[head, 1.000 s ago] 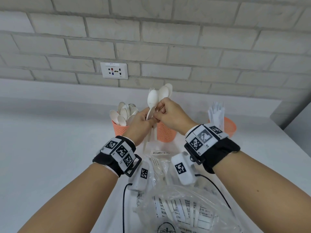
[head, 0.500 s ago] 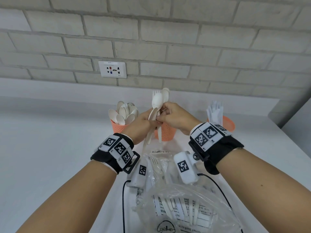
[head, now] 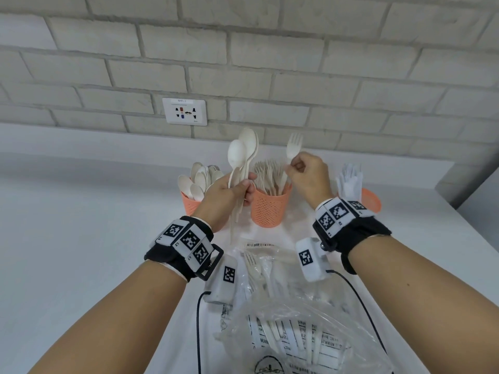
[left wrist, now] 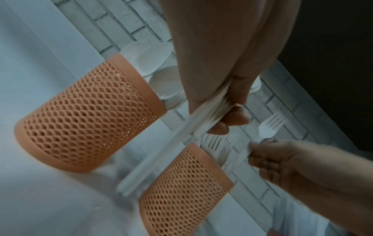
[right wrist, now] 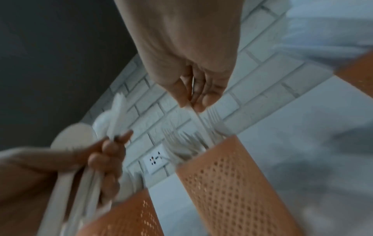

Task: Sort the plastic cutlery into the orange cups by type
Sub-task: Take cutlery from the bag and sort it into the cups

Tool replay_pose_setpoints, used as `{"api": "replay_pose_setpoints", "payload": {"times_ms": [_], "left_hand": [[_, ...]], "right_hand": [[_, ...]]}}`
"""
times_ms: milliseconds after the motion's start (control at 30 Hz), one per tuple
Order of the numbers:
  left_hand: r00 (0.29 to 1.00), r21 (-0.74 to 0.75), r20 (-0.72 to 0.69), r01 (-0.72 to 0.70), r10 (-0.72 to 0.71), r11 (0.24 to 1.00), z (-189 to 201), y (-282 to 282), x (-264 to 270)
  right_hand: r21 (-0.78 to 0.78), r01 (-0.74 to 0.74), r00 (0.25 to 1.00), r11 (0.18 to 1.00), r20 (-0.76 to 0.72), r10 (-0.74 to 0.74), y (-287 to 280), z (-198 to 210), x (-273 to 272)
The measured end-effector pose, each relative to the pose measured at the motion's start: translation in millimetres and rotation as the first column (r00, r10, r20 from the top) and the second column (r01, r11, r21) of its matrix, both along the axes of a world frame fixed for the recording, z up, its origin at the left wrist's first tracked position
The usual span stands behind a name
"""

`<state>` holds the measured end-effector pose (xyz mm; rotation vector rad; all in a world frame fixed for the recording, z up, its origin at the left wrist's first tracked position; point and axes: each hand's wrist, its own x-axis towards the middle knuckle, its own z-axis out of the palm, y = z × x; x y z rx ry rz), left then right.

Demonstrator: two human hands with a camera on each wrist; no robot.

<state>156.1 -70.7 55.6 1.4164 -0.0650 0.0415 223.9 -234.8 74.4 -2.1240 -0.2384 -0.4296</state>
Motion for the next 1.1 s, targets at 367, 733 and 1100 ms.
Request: {"api": "replay_pose_setpoints", "payload": {"times_ms": [367,733,1100], "left_hand": [[0.996,0.108,0.037,0.074,-0.079,0.991,-0.9,1.0,-3.4],[0.997,0.324,0.080,-0.032,0.006,0.945,17.9,-13.3,-15.8],[0.990,0.375,0.073,0.083,-0.119,0.923,14.1,6.9,-23.3]], "right_hand": [[0.030,-0.346,0.936,0.938,0.079,0.343,24.3,31.1,-18.9],[-0.085,-0.357,0.934,0.930,-0.008,0.358,41.0,28.2,-33.8],[-0.040,-0.458,0.855,0.888,-0.295,0.427,34.8,33.5,-36.3]]}}
